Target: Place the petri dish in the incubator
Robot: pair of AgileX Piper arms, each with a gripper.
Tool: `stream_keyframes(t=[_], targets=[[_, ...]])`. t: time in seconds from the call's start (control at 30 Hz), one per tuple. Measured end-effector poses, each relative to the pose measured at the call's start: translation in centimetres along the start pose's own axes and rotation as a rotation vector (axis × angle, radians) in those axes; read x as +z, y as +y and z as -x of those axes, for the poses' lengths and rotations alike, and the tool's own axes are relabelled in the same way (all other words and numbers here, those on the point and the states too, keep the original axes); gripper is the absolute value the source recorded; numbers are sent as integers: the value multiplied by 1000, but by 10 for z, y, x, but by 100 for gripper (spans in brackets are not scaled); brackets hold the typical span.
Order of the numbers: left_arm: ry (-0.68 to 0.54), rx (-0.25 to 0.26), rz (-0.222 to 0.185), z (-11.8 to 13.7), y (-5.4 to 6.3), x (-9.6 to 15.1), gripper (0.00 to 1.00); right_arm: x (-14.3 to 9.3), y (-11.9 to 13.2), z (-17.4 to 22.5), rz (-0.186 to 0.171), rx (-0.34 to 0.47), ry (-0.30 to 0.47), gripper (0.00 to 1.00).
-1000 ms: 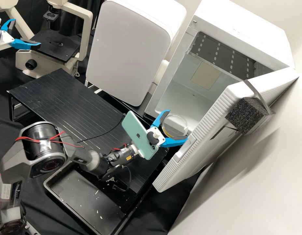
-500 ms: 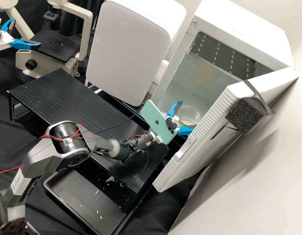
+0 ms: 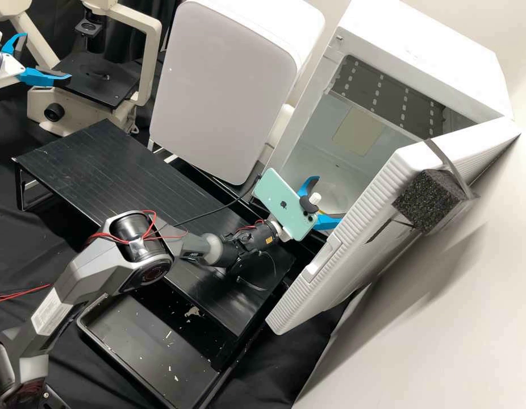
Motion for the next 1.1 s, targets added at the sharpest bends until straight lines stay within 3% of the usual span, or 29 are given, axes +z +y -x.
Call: stream_keyframes(t=[0.3,0.33,1.1], targets=[[0,0,0,0,0,0,100,3,-5,-6,8,-6,-1,0],[0,0,0,0,0,0,100,4,-6,-6,8,-6,-1,100],[0,0,0,0,0,0,100,11,-5,-1,-6,-8,11,100]])
